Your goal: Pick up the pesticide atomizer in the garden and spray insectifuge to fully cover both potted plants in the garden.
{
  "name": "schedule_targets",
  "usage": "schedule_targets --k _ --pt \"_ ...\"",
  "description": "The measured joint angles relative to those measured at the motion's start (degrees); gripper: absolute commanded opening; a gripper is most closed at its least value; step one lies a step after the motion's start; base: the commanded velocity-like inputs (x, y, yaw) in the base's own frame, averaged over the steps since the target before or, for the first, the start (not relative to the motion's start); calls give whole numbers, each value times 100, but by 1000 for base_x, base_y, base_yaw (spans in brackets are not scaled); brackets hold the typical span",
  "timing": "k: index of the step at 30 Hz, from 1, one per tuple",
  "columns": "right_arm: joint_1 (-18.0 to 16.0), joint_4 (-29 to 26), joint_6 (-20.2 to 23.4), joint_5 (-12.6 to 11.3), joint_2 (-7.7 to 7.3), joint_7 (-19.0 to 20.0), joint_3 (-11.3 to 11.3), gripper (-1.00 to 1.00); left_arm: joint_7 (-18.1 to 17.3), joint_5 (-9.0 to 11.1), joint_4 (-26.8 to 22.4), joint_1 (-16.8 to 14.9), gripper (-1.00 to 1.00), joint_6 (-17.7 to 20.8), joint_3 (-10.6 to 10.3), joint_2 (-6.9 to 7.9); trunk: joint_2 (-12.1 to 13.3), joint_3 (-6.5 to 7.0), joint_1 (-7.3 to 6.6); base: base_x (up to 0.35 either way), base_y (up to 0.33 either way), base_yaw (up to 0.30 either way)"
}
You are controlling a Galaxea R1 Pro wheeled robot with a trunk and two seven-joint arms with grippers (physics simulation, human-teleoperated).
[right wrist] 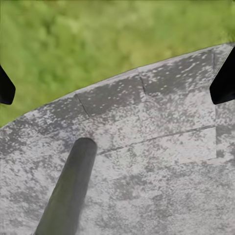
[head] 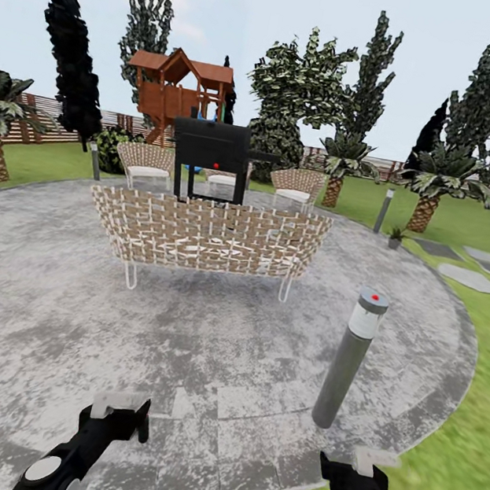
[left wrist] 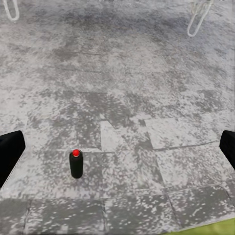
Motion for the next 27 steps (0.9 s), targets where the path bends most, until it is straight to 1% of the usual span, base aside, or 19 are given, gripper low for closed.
schedule_targets --k 3,9,12,22,27 --pt "0 -3 0 0 -2 1 0 100 0 0 0 0 100 -4 0 0 0 0 0 0 0 174" --pt "1 -9 0 -1 1 -1 -1 100 -1 0 0 0 100 -8 0 -1 0 0 0 0 0 44" --pt "0 -9 0 0 4 -3 0 100 0 0 0 0 100 -9 5 0 0 0 0 46 -38 150" --pt "0 -2 2 -1 -1 2 0 100 2 0 1 0 100 -10 6 1 0 0 -2 162 -188 235" --pt "1 -3 1 -1 0 2 -1 100 2 -1 1 0 100 -10 5 0 0 0 -1 133 -120 94"
